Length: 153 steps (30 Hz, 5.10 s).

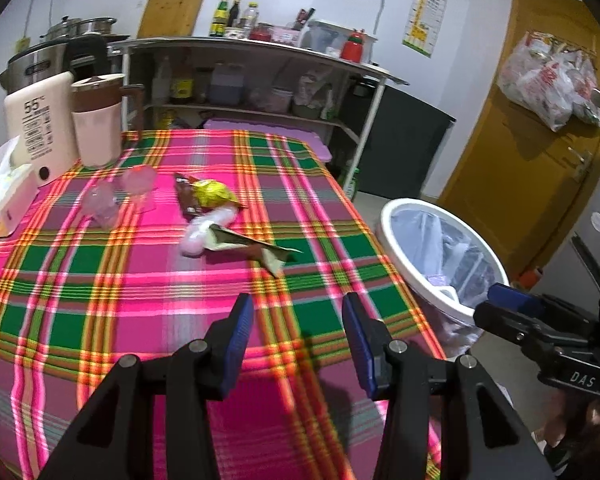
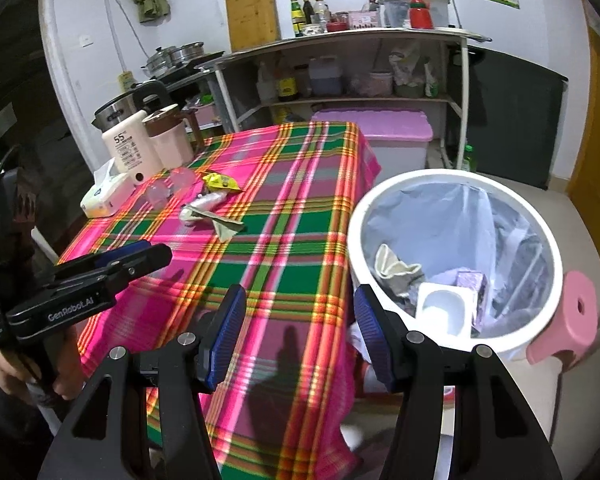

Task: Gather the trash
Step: 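Move both grippers back over the table toward the remaining items, then grasp the paper strip with the right gripper while the left grasps the clear plastic bag, then carry the plastic bag and paper strip over the bin with both grippers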

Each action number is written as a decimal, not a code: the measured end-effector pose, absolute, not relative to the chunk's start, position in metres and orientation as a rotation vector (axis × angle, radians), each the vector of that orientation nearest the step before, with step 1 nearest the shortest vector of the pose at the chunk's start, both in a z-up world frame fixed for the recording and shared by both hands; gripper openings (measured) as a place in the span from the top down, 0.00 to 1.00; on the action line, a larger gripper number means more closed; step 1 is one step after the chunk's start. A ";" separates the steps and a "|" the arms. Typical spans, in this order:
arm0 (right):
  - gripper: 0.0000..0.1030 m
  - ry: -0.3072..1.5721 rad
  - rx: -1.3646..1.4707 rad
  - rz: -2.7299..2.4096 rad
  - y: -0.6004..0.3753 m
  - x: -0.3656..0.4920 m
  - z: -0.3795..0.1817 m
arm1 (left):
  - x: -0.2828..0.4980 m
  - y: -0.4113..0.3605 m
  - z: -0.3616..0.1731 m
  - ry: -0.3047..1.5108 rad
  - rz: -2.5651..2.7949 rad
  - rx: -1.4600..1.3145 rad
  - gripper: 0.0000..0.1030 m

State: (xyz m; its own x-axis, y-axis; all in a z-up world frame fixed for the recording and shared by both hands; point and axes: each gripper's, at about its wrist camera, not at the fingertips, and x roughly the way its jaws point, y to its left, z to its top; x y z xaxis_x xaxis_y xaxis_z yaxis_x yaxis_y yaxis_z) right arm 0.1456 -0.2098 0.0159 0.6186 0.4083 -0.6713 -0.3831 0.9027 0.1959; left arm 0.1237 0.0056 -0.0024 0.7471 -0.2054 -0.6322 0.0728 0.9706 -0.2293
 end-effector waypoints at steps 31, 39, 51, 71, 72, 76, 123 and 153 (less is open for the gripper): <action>0.45 0.841 -0.269 0.679 -0.070 0.232 -0.024 | 0.145 0.086 -0.018 0.739 0.013 -0.244 0.54; 0.48 0.850 -0.321 0.698 -0.049 0.245 -0.033 | 0.149 0.096 -0.017 0.734 0.017 -0.262 0.54; 0.86 0.847 -0.237 0.705 -0.064 0.246 -0.026 | 0.165 0.090 -0.018 0.739 -0.013 -0.254 0.54; 0.96 0.877 -0.035 0.644 -0.116 0.253 -0.020 | 0.226 0.052 -0.031 0.804 -0.078 -0.103 0.60; 0.95 0.879 -0.030 0.646 -0.117 0.254 -0.020 | 0.227 0.050 -0.033 0.812 -0.082 -0.103 0.65; 0.83 0.883 -0.022 0.662 -0.114 0.253 -0.020 | 0.223 0.053 -0.033 0.816 -0.079 -0.123 0.73; 0.86 0.832 0.020 0.600 -0.164 0.175 0.012 | 0.121 0.010 0.005 0.713 -0.152 -0.171 0.73; 0.86 0.793 0.114 0.418 -0.256 0.172 0.016 | 0.151 -0.075 0.016 0.721 -0.315 -0.073 0.73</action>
